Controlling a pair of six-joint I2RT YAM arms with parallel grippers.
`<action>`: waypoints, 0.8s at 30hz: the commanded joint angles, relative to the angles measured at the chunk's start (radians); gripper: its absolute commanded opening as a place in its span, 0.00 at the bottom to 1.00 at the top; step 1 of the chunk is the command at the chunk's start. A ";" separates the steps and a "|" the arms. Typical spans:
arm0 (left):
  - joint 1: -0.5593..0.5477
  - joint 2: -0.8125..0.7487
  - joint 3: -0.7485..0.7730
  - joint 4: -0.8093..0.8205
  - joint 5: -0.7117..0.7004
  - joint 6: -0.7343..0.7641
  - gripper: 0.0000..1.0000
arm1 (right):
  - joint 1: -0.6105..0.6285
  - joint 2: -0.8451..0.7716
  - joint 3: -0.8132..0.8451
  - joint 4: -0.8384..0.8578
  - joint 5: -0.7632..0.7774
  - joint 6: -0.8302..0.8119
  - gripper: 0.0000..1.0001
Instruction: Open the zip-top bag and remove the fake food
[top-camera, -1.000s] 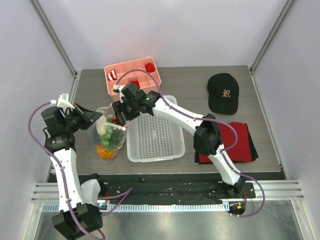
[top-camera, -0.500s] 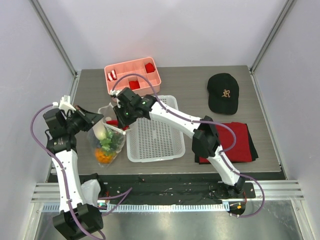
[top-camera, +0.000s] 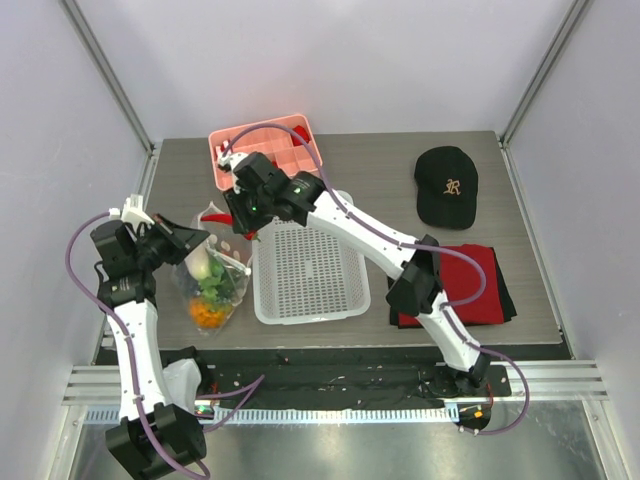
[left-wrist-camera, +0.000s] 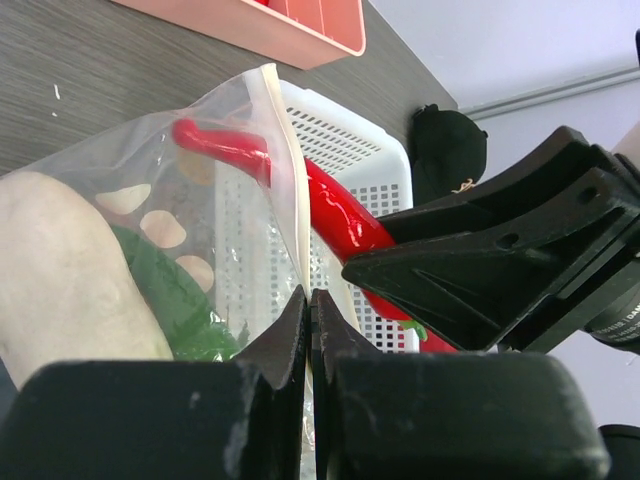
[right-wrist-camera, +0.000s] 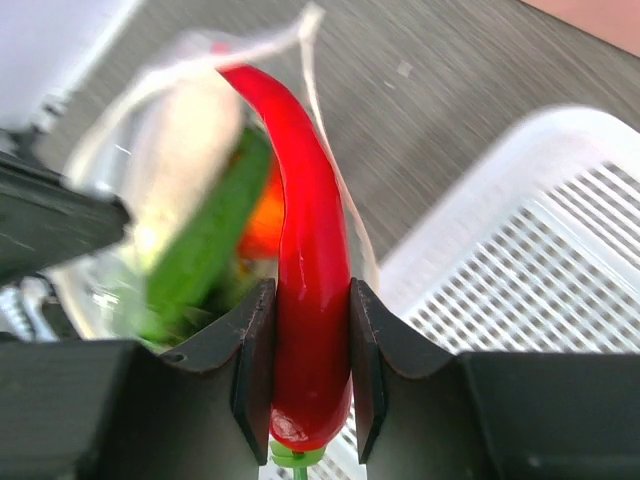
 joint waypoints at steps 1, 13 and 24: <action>-0.006 -0.018 0.002 0.051 0.011 -0.007 0.00 | 0.004 -0.158 -0.066 -0.043 0.166 -0.089 0.01; -0.008 -0.013 0.031 0.039 -0.002 0.002 0.00 | -0.026 -0.625 -0.806 0.205 0.360 -0.068 0.07; -0.008 -0.030 0.037 0.007 0.011 0.012 0.00 | -0.133 -0.536 -1.047 0.411 0.263 -0.016 0.23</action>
